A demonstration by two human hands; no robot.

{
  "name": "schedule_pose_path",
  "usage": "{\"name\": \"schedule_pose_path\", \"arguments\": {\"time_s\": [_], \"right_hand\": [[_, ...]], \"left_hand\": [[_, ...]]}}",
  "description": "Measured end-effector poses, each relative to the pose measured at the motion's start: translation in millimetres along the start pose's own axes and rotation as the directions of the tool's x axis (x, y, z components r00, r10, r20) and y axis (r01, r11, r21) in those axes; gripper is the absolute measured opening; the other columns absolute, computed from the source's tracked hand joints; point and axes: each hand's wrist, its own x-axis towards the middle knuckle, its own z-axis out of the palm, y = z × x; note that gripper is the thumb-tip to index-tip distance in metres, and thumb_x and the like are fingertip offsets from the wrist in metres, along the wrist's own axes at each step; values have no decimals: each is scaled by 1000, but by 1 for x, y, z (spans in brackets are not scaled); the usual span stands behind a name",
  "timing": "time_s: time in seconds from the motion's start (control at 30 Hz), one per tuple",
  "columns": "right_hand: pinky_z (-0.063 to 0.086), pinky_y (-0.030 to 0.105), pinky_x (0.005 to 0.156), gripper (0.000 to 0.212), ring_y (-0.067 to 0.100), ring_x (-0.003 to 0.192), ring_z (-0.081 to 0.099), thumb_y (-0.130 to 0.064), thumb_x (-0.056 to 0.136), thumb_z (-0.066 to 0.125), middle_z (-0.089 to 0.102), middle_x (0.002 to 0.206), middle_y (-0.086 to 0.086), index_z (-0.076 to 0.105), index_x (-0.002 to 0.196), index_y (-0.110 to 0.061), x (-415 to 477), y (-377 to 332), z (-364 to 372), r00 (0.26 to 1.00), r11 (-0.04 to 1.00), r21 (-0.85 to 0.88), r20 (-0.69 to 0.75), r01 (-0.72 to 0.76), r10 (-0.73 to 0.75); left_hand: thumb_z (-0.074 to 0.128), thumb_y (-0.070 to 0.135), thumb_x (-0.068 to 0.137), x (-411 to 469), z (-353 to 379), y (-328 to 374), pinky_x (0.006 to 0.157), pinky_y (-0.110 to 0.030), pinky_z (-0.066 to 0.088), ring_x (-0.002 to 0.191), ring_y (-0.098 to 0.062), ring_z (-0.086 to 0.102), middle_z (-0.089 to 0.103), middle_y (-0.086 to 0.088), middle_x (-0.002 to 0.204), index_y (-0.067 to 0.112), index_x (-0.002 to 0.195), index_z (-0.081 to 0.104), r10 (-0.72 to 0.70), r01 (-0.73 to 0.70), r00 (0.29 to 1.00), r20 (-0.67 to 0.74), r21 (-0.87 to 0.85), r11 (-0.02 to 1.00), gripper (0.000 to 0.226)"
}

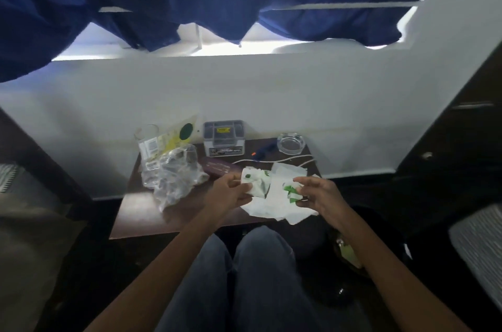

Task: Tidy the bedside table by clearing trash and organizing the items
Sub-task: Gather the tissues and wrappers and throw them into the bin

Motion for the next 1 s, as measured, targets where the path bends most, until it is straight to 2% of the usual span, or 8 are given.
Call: {"name": "schedule_pose_path", "arguments": {"time_s": [0.1,0.2,0.27,0.33,0.5,0.67,0.83,1.0], "right_hand": [[57,29,52,17,21,59,64,7,81,61,64,79,7,63,82,-10,1,6,-43,976,991,-132,-214,11,-39],[54,43,72,13,32,79,62,0,75,63,64,82,11,60,73,-13,5,21,-94,826,861,-506,-468,39,-313],[43,36,76,11,35,91,57,-3,77,59,58,99,17,60,88,-8,1,30,-124,745,703,-708,-503,-65,-438],[42,37,82,30,36,102,54,-10,83,59,47,120,17,56,113,-9,-5,41,-145,778,664,-725,-520,-183,-353],[33,42,106,75,35,131,37,-19,87,61,15,151,19,18,148,-13,-6,68,-177,920,653,-704,-390,-280,-26],[49,30,67,45,22,82,59,-14,89,60,58,113,16,46,131,-10,-12,42,-158,965,830,-511,-238,-224,114],[53,35,84,36,24,95,68,-21,85,66,67,113,7,59,120,-14,-30,1,-115,988,892,-451,130,-16,84],[55,25,65,34,17,71,68,-12,80,71,68,96,10,59,112,-16,-33,0,-86,978,916,-398,206,55,31]], "left_hand": [[58,-3,87,-9,29,-7,57,-21,57,64,-16,65,64,-10,90,10,88,57,-7,5,997,82,21,1000,13],[57,-2,88,-14,49,-15,62,-26,59,58,-13,69,66,-6,88,8,90,53,-28,26,992,122,21,999,11],[56,-2,89,-15,60,-18,79,-40,58,72,-23,72,67,-11,99,6,92,52,-53,54,988,146,-5,999,9],[53,-1,90,-16,70,-22,82,-43,56,75,-28,71,65,-18,105,4,97,49,-72,71,983,167,13,997,9],[54,1,91,-20,94,-30,61,-28,58,58,-14,70,67,-13,92,9,91,51,-85,68,974,212,87,994,8],[55,4,91,-14,109,-35,58,-24,58,56,-10,69,66,-8,91,8,94,52,-71,33,971,226,168,985,6],[55,7,91,-11,120,-35,54,-21,56,54,-9,68,64,-7,92,10,93,54,-41,-17,970,239,236,972,4],[55,8,91,-6,127,-36,57,-22,56,59,-13,67,64,-12,100,5,102,56,35,-124,968,249,353,927,11]]}}
